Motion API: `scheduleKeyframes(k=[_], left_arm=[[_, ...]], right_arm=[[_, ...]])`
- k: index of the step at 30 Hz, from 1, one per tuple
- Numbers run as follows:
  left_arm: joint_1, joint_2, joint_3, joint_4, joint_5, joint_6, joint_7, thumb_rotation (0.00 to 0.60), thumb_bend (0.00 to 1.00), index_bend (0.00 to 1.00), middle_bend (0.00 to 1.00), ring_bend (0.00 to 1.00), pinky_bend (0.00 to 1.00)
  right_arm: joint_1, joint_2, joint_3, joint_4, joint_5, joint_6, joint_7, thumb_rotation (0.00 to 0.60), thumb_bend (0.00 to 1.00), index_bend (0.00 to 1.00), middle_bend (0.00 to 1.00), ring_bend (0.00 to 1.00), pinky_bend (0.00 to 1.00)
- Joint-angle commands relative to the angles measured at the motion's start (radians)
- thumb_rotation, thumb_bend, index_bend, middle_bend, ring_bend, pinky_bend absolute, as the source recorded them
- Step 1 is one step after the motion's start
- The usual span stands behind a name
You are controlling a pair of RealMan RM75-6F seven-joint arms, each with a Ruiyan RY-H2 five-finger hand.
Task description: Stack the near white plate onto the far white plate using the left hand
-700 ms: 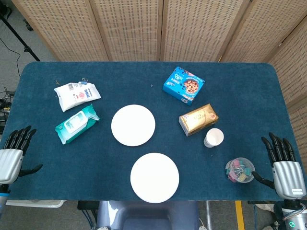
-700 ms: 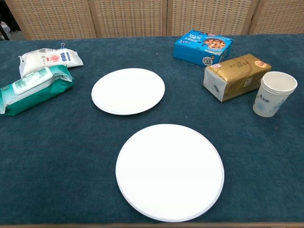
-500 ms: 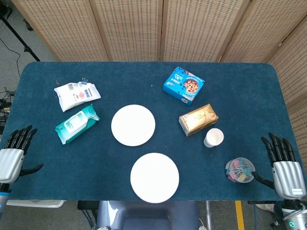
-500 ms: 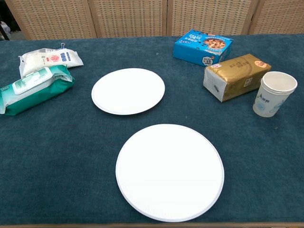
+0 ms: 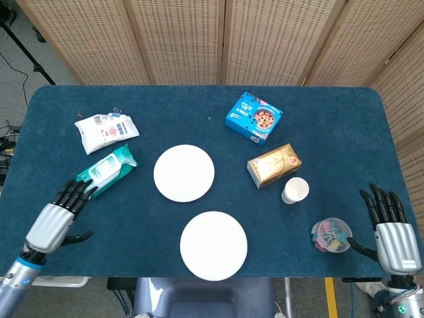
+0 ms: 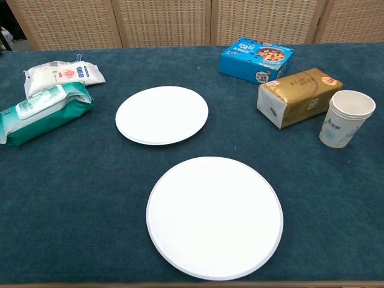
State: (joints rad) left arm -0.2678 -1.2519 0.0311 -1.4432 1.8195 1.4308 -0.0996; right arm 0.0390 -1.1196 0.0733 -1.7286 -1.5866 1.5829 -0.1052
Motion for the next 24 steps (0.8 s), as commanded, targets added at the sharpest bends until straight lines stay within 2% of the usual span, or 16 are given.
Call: scheduleKeyframes(k=[1, 4, 7, 9, 20, 24], left_arm=[[-0.085, -0.067, 0.036, 0.037, 0.065, -0.113, 0.058, 0.600, 0.00, 0.00, 0.00, 0.00, 0.00], [-0.123, -0.099, 0.041, 0.025, 0.064, -0.186, 0.097, 0.600, 0.02, 0.00, 0.00, 0.00, 0.00], [-0.158, -0.126, 0.043, -0.003, 0.059, -0.249, 0.125, 0.600, 0.12, 0.00, 0.00, 0.00, 0.00], [-0.190, -0.158, 0.036, -0.022, 0.066, -0.291, 0.168, 0.600, 0.15, 0.00, 0.00, 0.00, 0.00], [-0.275, -0.323, 0.020, -0.001, 0.034, -0.410, 0.272, 0.600, 0.15, 0.00, 0.00, 0.00, 0.00], [-0.298, -0.373, 0.014, 0.012, 0.021, -0.436, 0.308, 0.600, 0.19, 0.00, 0.00, 0.00, 0.00]], right_arm=[[0.004, -0.006, 0.003, 0.004, 0.010, -0.008, -0.009, 0.600, 0.00, 0.00, 0.00, 0.00, 0.00], [0.008, -0.013, 0.006, 0.009, 0.024, -0.020, -0.019, 0.600, 0.00, 0.00, 0.00, 0.00, 0.00], [0.011, -0.017, 0.010, 0.014, 0.038, -0.028, -0.025, 0.600, 0.00, 0.00, 0.00, 0.00, 0.00], [0.013, -0.020, 0.013, 0.019, 0.053, -0.036, -0.026, 0.600, 0.00, 0.00, 0.00, 0.00, 0.00], [0.022, -0.019, 0.022, 0.028, 0.077, -0.053, -0.009, 0.600, 0.00, 0.00, 0.00, 0.00, 0.00], [0.026, -0.018, 0.024, 0.032, 0.084, -0.061, -0.002, 0.600, 0.00, 0.00, 0.00, 0.00, 0.00]])
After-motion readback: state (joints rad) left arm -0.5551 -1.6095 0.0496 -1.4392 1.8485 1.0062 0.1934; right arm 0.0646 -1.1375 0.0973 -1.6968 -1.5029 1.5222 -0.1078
